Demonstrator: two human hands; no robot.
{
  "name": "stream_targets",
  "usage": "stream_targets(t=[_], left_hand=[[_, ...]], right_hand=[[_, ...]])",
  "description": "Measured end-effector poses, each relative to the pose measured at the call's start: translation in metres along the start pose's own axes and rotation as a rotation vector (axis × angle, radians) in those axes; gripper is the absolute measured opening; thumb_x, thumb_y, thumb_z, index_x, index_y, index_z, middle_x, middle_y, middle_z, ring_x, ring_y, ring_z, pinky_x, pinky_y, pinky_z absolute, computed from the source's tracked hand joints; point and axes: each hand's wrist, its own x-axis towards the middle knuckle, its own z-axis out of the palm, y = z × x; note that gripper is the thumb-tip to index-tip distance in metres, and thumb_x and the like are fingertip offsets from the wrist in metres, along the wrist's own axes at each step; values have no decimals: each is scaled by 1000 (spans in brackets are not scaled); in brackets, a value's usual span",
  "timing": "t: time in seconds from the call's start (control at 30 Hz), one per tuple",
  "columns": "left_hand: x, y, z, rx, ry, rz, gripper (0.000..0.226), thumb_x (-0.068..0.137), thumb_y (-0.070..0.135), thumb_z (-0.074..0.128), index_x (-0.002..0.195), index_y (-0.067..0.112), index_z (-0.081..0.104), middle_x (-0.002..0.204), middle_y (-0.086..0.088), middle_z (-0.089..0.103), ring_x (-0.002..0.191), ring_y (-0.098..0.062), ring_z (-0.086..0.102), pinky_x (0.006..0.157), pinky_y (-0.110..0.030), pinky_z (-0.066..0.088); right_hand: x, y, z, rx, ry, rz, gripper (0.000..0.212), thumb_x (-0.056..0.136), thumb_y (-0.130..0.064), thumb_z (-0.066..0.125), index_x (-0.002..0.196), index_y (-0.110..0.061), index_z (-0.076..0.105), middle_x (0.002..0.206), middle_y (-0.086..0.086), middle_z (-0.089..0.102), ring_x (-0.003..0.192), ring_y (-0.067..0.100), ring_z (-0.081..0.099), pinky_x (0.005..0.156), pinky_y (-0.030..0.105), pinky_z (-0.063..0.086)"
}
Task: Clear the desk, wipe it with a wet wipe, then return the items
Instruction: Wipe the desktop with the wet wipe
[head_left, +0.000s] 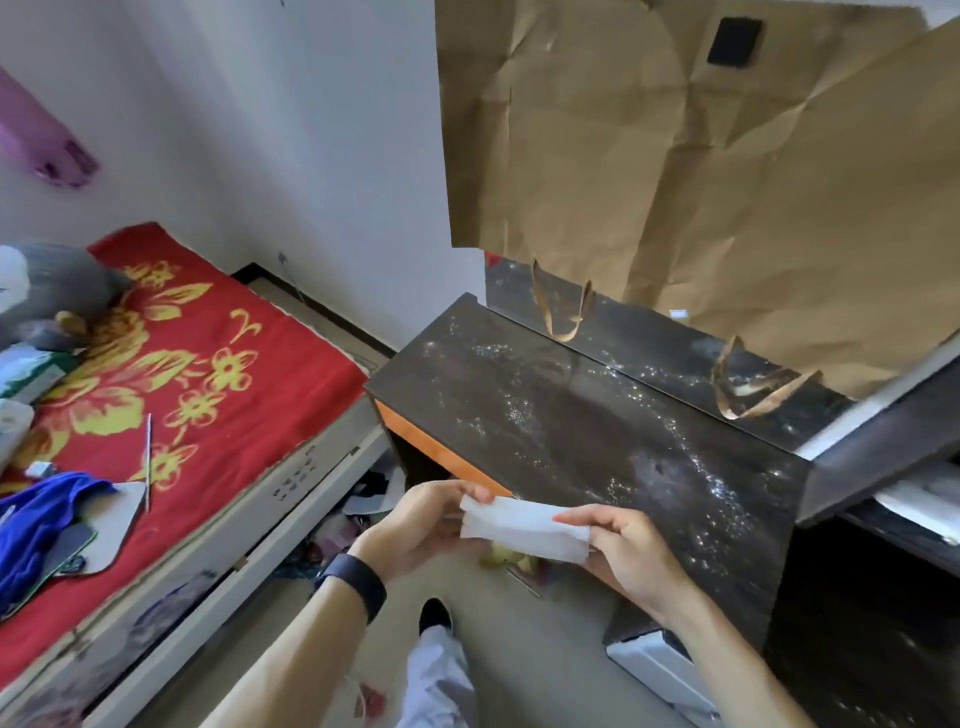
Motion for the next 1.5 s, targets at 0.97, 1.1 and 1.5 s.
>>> stream_targets(t=[0.97, 1.1, 1.5], left_hand=[[311, 111, -259, 944, 661, 109, 40, 84, 35, 52, 123, 27, 57, 133, 6, 48, 122, -21, 46, 97, -37, 45], [336, 97, -278, 952, 707, 135, 54, 97, 42, 33, 147, 24, 39, 153, 0, 41, 142, -22, 36, 115, -42, 34], [375, 108, -282, 1264, 447, 168, 59, 103, 46, 5, 158, 31, -9, 162, 13, -15, 150, -8, -17, 121, -40, -15]], right_hand=[[516, -67, 191, -784, 222, -141, 32, 96, -25, 53, 128, -23, 56, 136, -4, 54, 125, 8, 45, 102, 20, 34], [497, -27, 220, -1106, 366, -319, 47, 100, -24, 39, 144, -7, 41, 156, 10, 32, 147, 22, 23, 117, 44, 27], [524, -9, 164, -1530, 140, -246, 64, 102, -44, 22, 155, -12, 3, 163, 5, -1, 150, 19, -4, 118, 58, 6]])
